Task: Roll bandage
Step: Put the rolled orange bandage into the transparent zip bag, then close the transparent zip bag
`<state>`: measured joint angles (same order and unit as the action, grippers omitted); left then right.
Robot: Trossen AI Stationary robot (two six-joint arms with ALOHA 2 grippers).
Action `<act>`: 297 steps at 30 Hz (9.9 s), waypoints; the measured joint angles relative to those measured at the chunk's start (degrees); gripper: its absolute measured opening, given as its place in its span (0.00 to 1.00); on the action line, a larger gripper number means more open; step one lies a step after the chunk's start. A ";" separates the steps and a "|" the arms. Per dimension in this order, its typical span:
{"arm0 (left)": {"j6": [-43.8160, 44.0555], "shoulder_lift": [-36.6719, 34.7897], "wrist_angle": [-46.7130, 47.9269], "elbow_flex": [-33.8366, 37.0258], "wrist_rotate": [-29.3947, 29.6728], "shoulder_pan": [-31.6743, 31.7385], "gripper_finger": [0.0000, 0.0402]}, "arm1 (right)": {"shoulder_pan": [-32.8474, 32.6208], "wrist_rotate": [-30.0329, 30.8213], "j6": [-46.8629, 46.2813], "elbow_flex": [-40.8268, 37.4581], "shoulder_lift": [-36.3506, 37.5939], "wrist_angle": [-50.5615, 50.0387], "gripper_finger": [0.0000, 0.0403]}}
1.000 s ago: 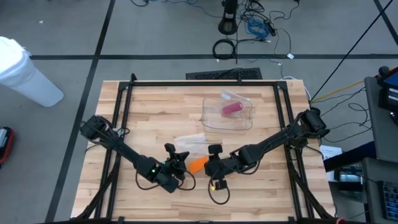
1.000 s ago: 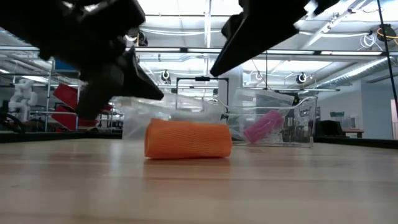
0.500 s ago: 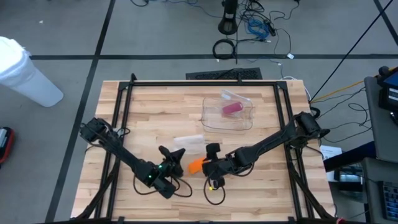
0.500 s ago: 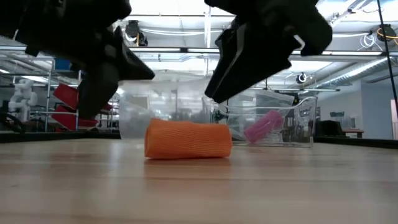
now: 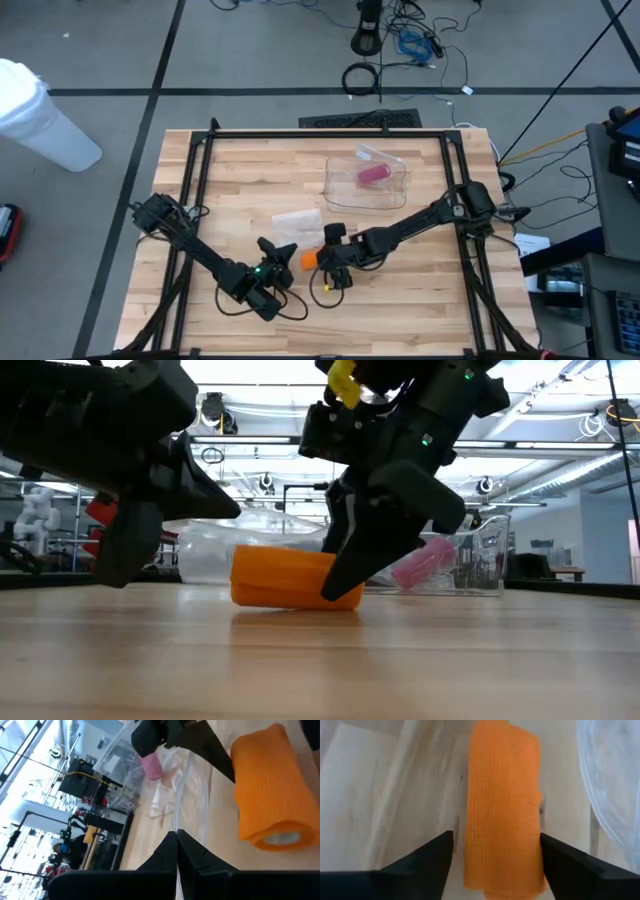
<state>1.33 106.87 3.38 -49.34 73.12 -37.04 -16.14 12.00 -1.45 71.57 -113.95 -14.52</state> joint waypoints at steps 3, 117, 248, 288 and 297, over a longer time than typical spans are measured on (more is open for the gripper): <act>1.97 0.00 0.31 0.00 -0.04 0.00 0.00 | 0.42 -1.82 -2.35 0.00 0.00 -0.02 0.60; 28.23 -0.21 -20.71 -1.49 -27.76 5.73 0.00 | -1.58 7.66 -34.88 -0.10 2.49 2.32 0.38; 23.33 -16.09 -14.80 -1.55 -48.15 4.81 0.00 | -23.14 31.00 -0.45 -6.38 11.93 4.95 0.38; 8.49 -31.85 -11.55 1.87 -40.93 2.92 0.23 | -21.10 35.27 -11.43 -6.45 20.83 -5.00 0.00; 5.73 -31.21 -26.33 12.09 -29.90 -1.81 0.23 | -20.15 35.99 -12.87 -15.46 20.92 6.81 0.00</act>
<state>7.06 75.66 -22.95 -37.25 43.23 -38.85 -36.29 47.99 -14.32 56.11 -93.03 -7.71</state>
